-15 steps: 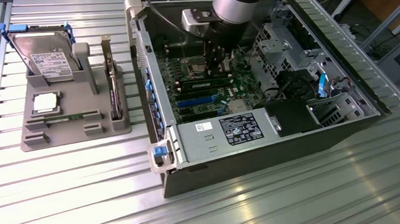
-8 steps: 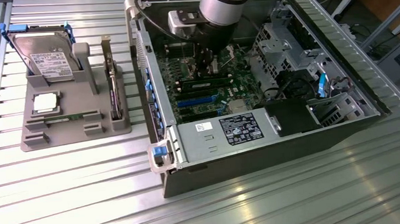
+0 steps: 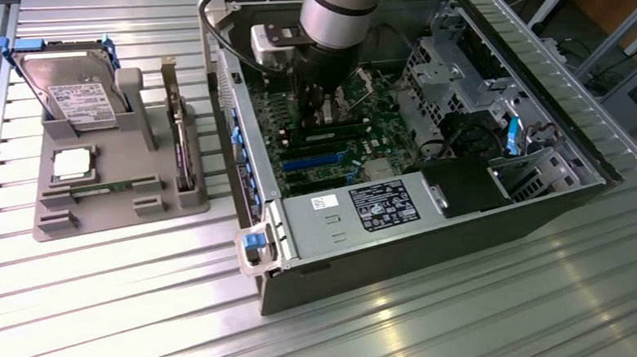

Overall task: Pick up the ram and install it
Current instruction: 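Press down the ram until it locks into place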

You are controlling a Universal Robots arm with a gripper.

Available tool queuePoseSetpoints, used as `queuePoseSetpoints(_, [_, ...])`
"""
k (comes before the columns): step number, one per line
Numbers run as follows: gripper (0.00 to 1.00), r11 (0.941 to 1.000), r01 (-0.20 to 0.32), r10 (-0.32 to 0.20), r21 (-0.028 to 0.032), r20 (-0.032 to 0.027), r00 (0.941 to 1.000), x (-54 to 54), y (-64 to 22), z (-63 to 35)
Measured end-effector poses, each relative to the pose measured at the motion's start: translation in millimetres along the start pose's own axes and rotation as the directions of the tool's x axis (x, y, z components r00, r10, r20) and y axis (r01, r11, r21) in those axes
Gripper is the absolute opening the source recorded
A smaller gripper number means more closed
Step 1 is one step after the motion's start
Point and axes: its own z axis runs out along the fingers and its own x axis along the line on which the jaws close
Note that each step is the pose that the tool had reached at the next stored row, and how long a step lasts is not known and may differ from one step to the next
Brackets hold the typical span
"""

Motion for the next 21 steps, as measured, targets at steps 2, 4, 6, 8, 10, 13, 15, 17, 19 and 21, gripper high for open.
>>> queuePoseSetpoints(2, [0.1, 1.0, 0.0, 0.0, -0.0004, -0.0008, 1.0, 0.2, -0.2, 4.1])
queuePoseSetpoints(4, [0.1, 1.0, 0.0, 0.0, -0.0001, -0.0001, 1.0, 0.2, -0.3, 7.3])
queuePoseSetpoints(6, [0.1, 1.0, 0.0, 0.0, 0.0017, 0.0023, 1.0, -0.3, -0.5, 3.6])
queuePoseSetpoints(8, [0.1, 1.0, 0.0, 0.0, 0.0005, 0.0005, 1.0, -0.4, -0.2, -7.3])
queuePoseSetpoints(10, [0.1, 1.0, 0.0, 0.0, 0.0005, 0.0006, 1.0, -0.5, -1.3, -9.2])
queuePoseSetpoints(13, [0.1, 1.0, 0.0, 0.0, -0.0011, 0.0004, 1.0, -0.6, -12.4, -10.0])
queuePoseSetpoints(15, [0.1, 1.0, 0.0, 0.0, -0.0053, 0.0006, 1.0, -0.7, -25.9, -10.5])
queuePoseSetpoints(17, [0.1, 0.9999, 0.0, 0.0, -0.0128, 0.0004, 1.0, -0.9, -48.3, -11.6])
queuePoseSetpoints(19, [0.1, 0.9999, -0.001, 0.001, -0.0159, 0.0005, 1.0, -1.0, -57.7, -12.0])
queuePoseSetpoints(21, [0.1, 0.9998, -0.001, 0.001, -0.0204, 0.0003, 1.0, -1.2, -79.1, -13.0])
